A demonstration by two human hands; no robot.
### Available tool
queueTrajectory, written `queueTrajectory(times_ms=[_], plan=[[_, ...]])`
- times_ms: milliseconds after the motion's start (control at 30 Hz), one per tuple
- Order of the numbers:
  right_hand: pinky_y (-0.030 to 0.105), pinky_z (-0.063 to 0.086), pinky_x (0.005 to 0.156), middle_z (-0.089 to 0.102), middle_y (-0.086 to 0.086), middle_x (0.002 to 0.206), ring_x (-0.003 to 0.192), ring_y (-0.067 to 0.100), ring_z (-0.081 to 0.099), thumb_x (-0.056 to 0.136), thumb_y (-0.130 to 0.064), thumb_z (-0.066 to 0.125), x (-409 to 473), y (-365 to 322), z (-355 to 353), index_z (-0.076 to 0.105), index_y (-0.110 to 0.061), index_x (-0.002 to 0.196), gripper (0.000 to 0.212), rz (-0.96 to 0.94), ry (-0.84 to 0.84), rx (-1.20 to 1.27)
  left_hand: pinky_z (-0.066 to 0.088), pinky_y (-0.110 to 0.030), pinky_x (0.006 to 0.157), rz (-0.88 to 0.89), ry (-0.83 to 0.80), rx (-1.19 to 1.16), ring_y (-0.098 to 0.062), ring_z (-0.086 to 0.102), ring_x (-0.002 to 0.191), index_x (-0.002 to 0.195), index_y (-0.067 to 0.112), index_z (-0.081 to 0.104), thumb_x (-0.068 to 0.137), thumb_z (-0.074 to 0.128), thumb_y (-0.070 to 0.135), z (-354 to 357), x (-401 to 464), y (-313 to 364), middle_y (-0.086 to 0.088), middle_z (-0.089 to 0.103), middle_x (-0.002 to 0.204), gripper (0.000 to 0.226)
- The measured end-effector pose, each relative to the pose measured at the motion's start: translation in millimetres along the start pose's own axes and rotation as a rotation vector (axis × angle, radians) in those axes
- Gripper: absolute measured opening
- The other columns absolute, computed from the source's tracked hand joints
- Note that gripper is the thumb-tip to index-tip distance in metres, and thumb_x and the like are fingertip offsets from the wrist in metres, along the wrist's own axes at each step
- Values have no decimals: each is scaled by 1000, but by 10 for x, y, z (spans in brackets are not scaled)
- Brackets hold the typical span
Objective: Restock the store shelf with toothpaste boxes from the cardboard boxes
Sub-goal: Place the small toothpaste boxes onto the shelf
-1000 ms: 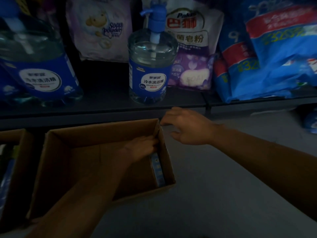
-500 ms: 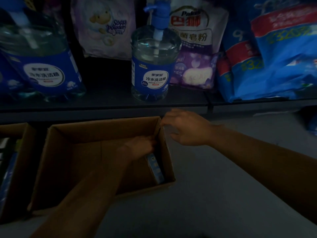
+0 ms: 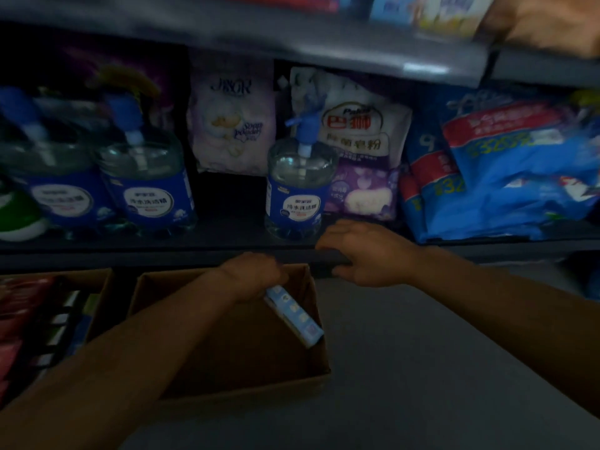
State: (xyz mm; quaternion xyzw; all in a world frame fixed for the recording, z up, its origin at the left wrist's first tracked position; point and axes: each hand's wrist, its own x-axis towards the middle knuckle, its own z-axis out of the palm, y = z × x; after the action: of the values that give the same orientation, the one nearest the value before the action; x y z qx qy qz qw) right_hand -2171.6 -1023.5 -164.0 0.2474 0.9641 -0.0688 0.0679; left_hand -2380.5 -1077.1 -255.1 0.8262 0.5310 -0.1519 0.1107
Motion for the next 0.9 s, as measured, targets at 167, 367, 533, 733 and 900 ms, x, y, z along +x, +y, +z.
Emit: queueTrajectory(times_ms=[167,367,533,733,900], plan=[[35,43,96,56,0,124,116,17,48,85,-32,65,-110,-44,-804,55,-20,124,42,18,121,-79,48,-32,83,-36,106,78,-16,56,107,112,24,61,89,59,26,-999,-487,-83,2,60,118,24],[33,43,87,57,4,118,108,21,52,85,-31,65,-316,-84,-1819,57,-15,122,41,4,250,-144,47,-31,77,-90,235,136,-20,59,99,107,23,62,87,65,29,-2187,-952,-16,-1,62,108,21],[39,46,87,62,3,110,101,21,58,82,-34,65,-475,42,-2546,60,-15,114,37,25,352,-167,47,-30,75,-138,368,185,-18,60,95,105,21,66,83,65,25,-3060,-1158,71,0,63,102,22],[32,46,87,64,1,115,102,18,59,85,-35,66,-715,314,-3189,58,-15,122,42,113,467,-213,40,-27,69,-190,519,155,-17,55,90,102,18,64,79,74,29,-3913,-984,93,3,57,97,28],[29,42,73,66,2,102,91,20,60,84,-31,68,-690,655,-3377,61,-15,114,34,183,484,-223,48,-34,73,-228,546,78,-25,59,91,99,10,66,77,79,25,-4265,-626,174,-6,63,98,29]])
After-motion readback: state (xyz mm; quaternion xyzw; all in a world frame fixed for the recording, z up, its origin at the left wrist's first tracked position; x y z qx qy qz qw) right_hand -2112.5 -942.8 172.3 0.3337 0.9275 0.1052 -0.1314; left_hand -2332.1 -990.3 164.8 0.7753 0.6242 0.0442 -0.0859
